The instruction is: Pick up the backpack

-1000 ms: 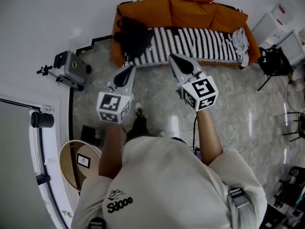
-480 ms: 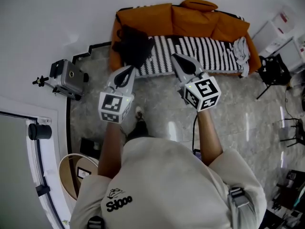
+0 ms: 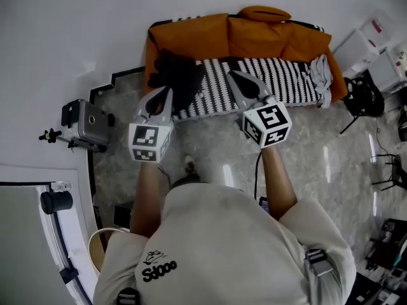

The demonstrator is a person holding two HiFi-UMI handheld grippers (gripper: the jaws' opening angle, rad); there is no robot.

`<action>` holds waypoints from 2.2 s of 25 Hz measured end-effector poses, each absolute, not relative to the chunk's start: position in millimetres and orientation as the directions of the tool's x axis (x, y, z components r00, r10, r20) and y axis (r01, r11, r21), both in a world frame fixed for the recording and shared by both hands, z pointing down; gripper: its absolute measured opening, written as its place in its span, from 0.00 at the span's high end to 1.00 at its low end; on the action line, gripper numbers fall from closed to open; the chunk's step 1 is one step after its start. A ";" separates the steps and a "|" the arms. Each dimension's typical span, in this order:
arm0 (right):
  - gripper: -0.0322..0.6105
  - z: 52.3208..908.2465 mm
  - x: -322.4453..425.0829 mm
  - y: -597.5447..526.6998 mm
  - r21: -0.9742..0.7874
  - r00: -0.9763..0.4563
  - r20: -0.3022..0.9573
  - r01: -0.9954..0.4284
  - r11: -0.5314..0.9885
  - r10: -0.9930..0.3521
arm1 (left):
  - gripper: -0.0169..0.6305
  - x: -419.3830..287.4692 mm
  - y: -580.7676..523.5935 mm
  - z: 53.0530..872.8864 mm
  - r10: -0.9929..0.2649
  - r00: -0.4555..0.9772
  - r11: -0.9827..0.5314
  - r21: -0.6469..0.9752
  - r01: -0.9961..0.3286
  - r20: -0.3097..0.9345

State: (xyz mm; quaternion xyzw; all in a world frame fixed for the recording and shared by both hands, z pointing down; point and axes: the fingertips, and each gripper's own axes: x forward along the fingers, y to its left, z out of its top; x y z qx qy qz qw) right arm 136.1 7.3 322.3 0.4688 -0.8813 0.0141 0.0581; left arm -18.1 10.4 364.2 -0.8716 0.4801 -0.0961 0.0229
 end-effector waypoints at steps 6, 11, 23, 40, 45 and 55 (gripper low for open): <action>0.95 333.4 113.1 -45.1 0.036 -0.526 0.157 -0.843 0.537 -0.836 | 0.96 -47.9 -44.3 371.6 -0.844 0.514 -0.532 -0.113 -0.839 0.156; 0.95 342.0 93.6 -85.6 0.039 -0.508 0.184 -0.851 0.523 -0.841 | 0.96 -67.5 -83.1 384.5 -0.839 0.513 -0.536 -0.119 -0.836 0.182; 0.95 354.1 48.8 -164.9 0.117 -0.450 0.183 -0.873 0.474 -0.874 | 0.96 -127.6 -169.9 420.0 -0.838 0.490 -0.522 -0.089 -0.848 0.239; 0.94 424.5 20.2 -253.9 0.118 -0.552 0.329 -0.781 0.614 -0.766 | 0.95 -135.4 -239.1 475.1 -0.804 0.458 -0.521 -0.079 -0.850 0.378; 0.82 467.3 19.5 -302.5 0.084 -0.601 0.427 -0.717 0.692 -0.676 | 0.90 -132.4 -278.8 510.4 -0.784 0.426 -0.495 -0.040 -0.868 0.451; 0.65 566.2 11.3 -382.1 -0.055 -0.669 0.581 -0.600 0.798 -0.463 | 0.78 -135.1 -341.3 599.8 -0.706 0.336 -0.408 0.029 -0.912 0.623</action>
